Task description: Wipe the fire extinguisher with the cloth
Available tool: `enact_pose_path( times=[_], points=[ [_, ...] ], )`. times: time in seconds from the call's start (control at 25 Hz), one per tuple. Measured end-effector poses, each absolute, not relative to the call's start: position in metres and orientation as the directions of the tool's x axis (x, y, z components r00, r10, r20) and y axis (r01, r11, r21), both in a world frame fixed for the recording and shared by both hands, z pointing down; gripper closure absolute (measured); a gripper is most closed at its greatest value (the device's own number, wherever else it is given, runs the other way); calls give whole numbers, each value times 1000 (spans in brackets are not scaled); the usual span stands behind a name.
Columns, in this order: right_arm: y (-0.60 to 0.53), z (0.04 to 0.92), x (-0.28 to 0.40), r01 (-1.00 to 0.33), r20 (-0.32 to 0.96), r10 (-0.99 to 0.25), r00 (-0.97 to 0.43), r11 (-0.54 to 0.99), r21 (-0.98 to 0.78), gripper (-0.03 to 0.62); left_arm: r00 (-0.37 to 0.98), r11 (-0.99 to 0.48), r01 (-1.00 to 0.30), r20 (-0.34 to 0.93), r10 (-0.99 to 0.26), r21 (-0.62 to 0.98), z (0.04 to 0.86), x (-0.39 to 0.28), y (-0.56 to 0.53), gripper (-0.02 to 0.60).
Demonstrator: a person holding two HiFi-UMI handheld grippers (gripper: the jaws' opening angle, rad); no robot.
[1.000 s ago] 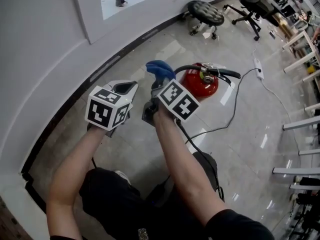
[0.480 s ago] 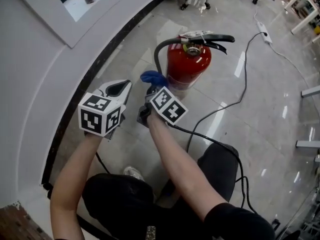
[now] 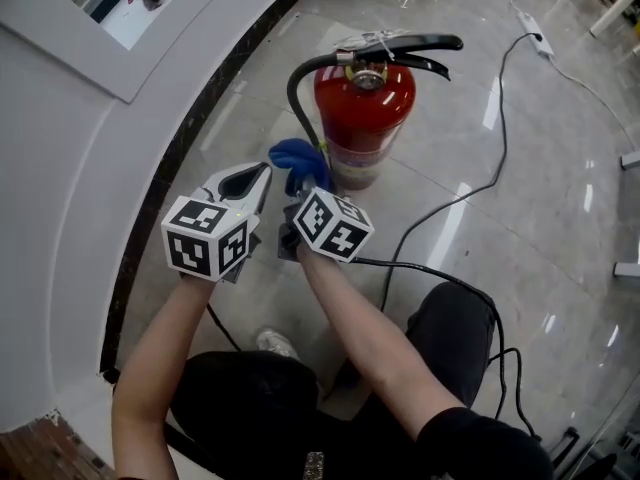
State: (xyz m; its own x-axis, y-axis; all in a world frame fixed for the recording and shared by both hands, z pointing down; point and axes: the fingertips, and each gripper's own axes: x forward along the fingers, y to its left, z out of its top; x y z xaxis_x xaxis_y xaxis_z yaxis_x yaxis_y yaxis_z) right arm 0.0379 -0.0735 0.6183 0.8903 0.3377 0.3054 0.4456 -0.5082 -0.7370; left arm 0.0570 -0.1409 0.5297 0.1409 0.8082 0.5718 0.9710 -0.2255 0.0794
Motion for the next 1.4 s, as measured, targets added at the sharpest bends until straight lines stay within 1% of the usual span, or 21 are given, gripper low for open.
enact_pose_path(
  times=[0.24,0.4,0.52,0.6,0.84,1.08,1.24,1.4],
  points=[
    [-97,630,34,411,334,240,911,-543,-732,568,133,-229,968,570,811,100,540,58,-133,575],
    [-133,643,32,360,368,109,923,-580,-731,568,129,-226,969,570,811,103,545,56,-133,575],
    [-152,660,30,358,401,54,914,-572,-738,568,136,-233,967,564,815,104,544,58,-134,575],
    [-156,671,28,373,424,43,905,-560,-740,568,141,-240,965,563,815,106,544,60,-136,575],
    [-130,692,37,424,456,88,886,-555,-716,568,123,-227,967,568,814,116,548,55,-138,575],
    [-65,680,58,459,409,212,888,-470,-754,568,94,-202,970,557,825,136,547,48,-128,575],
    [-58,685,56,499,426,262,866,-401,-768,568,72,-184,973,570,818,141,554,44,-128,575],
    [-56,709,48,550,473,287,833,-337,-764,568,67,-186,971,581,811,148,561,44,-131,575]
  ],
)
